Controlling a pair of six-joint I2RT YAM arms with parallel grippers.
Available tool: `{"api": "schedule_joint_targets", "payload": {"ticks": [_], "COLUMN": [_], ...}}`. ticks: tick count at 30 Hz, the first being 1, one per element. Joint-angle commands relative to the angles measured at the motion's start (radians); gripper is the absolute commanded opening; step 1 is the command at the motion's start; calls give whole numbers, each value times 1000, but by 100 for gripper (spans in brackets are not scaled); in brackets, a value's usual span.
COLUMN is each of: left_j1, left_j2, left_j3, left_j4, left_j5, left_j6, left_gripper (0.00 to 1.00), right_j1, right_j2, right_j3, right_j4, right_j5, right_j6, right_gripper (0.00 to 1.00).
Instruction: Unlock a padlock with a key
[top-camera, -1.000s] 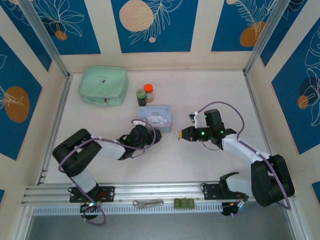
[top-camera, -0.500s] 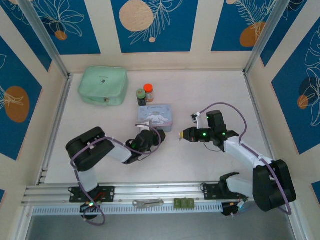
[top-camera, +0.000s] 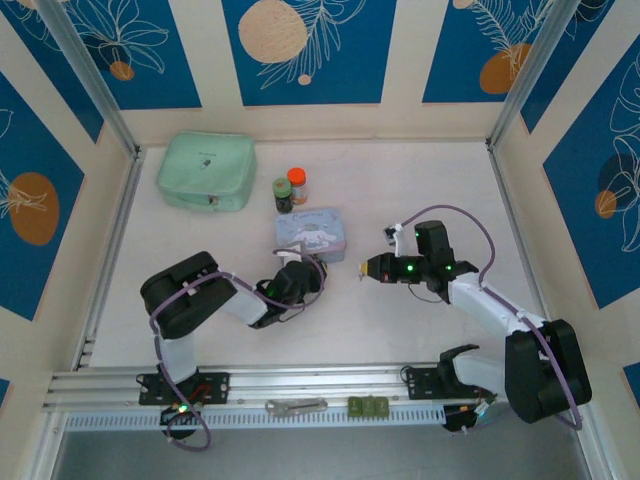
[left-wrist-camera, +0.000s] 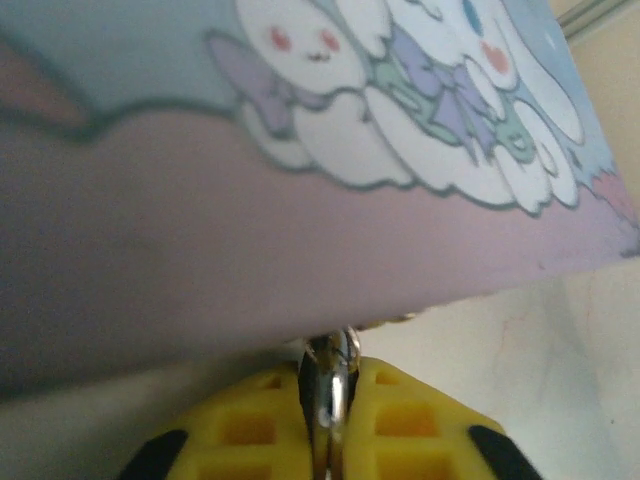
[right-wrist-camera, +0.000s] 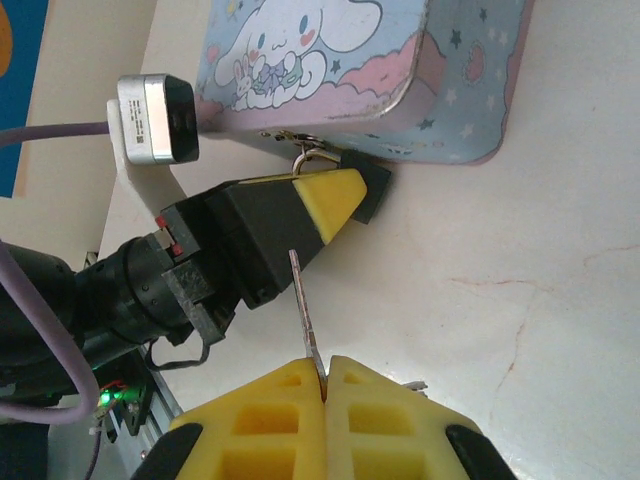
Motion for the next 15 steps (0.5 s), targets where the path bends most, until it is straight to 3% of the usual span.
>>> {"api": "schedule_joint_targets", "payload": {"ticks": [1, 15], "left_j1": [-17, 0], "left_j2": [17, -46], "left_j3": [6, 87], "left_j4": [-67, -30], "left_j5": [62, 229], "left_j6": [-21, -230], "left_gripper": [0, 0], "right_j1": [-13, -76], "right_j2": [13, 37], "right_j3": [-30, -67], "right_j4": [13, 52], "right_j5": [-27, -134], "right_j6": [26, 89], "right_gripper": [0, 0]}}
